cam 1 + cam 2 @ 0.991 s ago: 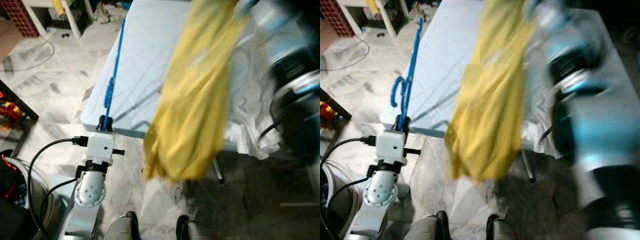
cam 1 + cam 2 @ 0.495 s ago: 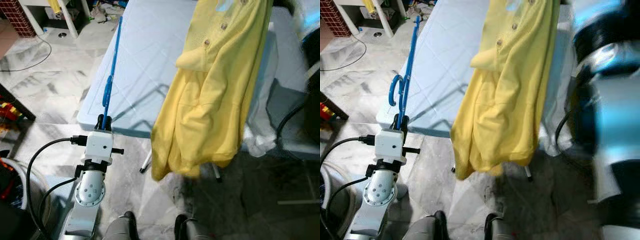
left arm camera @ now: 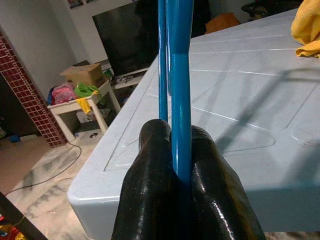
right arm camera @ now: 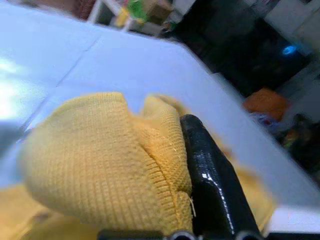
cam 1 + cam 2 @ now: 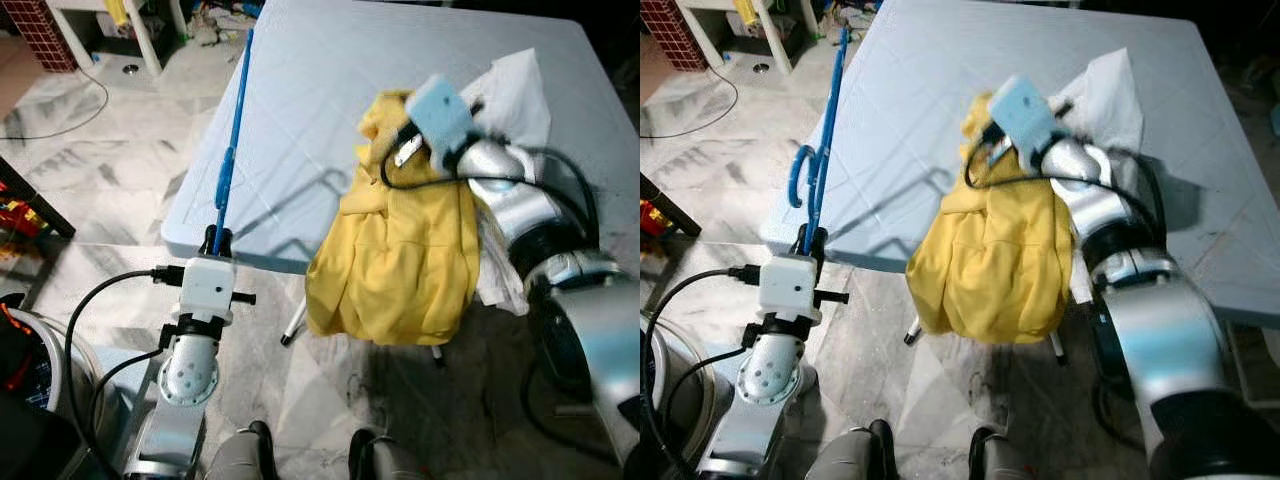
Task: Hang hanger
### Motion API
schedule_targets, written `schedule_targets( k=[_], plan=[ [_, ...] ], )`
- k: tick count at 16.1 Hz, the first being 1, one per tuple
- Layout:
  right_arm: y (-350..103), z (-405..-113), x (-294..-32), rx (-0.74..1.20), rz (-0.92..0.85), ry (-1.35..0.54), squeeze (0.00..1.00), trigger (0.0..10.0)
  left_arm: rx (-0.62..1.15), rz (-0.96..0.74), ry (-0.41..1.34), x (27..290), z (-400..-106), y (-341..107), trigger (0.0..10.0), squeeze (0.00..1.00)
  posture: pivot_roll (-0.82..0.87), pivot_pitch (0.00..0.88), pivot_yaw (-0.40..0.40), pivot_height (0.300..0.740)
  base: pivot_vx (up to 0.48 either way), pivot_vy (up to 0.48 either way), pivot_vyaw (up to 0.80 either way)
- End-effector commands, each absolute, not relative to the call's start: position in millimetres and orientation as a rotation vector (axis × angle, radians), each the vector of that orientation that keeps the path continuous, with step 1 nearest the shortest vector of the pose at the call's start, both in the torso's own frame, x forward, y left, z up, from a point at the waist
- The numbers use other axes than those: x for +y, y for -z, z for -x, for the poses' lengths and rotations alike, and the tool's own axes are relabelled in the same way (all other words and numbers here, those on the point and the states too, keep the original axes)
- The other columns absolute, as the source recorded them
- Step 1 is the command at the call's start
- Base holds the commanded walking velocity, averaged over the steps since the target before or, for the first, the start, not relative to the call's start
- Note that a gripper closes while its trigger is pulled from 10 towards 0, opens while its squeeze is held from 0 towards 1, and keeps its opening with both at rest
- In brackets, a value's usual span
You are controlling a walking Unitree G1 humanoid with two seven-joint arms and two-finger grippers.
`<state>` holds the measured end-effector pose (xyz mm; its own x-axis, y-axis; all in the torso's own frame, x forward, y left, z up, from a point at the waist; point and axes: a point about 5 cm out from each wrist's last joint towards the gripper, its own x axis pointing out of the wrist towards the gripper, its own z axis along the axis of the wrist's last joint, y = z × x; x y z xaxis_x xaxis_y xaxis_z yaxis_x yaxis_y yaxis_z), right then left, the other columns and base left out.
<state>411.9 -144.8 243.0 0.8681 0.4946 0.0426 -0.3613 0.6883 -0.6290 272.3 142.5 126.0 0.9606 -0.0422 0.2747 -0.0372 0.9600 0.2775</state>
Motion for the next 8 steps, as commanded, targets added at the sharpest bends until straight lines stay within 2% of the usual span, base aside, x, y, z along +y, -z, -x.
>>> schedule_targets(
  k=[1, 2, 4, 8],
  plan=[
    [-247.0, -411.3, -147.0, -0.230, 0.643, -0.493, 0.00, 10.0, -0.261, -0.290, 0.011, 141.8, -272.2, -121.2, 10.0, 0.00, 0.06, 0.207, -0.013, 0.740, 0.000, 0.000, 0.00],
    [-237.1, -408.9, -150.8, -0.177, 0.638, -0.553, 1.00, 10.0, -0.263, -0.291, 0.022, 140.7, -274.5, -121.4, 10.0, 0.00, 0.05, 0.201, -0.004, 0.740, 0.000, 0.000, 0.00],
    [-226.0, -405.0, -158.2, -0.106, 0.617, -0.629, 1.00, 10.0, -0.258, -0.292, 0.038, 138.9, -278.5, -120.8, 10.0, 0.00, 0.04, 0.192, 0.006, 0.740, 0.000, 0.000, 0.00],
    [-223.0, -400.2, -166.1, -0.116, 0.612, -0.643, 1.00, 10.0, -0.261, -0.292, 0.047, 138.5, -282.9, -120.7, 10.0, 0.00, 0.03, 0.178, 0.018, 0.740, 0.000, 0.000, 0.00]
  ],
)
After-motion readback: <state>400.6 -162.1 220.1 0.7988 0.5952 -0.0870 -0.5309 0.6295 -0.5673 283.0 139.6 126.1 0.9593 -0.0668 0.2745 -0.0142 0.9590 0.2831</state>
